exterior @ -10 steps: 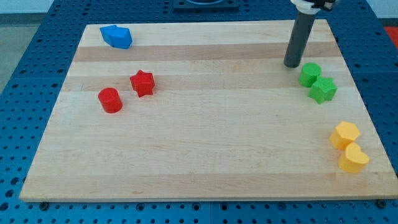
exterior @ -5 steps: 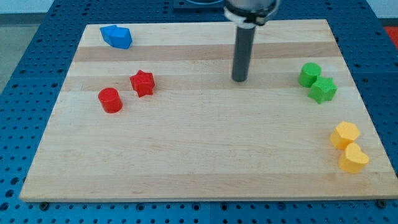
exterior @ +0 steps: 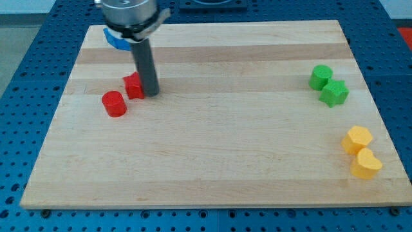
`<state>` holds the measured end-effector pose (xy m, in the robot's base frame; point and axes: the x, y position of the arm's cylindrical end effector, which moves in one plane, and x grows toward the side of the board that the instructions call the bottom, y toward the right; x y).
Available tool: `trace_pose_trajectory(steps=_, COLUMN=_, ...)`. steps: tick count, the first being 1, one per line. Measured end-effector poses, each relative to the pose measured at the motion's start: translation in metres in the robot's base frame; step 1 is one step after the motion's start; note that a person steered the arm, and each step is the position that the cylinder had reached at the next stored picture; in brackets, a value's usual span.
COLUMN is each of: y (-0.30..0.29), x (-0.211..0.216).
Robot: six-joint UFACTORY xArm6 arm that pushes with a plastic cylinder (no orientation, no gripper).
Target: Push the red blocks to the left center of the board
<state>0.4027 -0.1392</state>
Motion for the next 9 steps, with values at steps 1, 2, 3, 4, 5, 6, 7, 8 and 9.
trace_pose_trajectory(steps=1, y=-0.04, x=0.0)
trace_pose_trajectory(steps=2, y=-0.051, x=0.0)
trace_pose_trajectory(steps=3, y=-0.04, x=0.0)
trace_pose_trajectory(steps=4, y=-0.006, x=0.001)
trace_pose_trajectory(steps=5, y=-0.002, x=0.021)
trace_pose_trajectory(steps=6, y=-0.001, x=0.045)
trace_pose_trajectory(steps=7, y=-0.008, x=0.058)
trace_pose_trajectory(steps=8, y=-0.028, x=0.058)
trace_pose_trajectory(steps=9, y=-0.049, x=0.058)
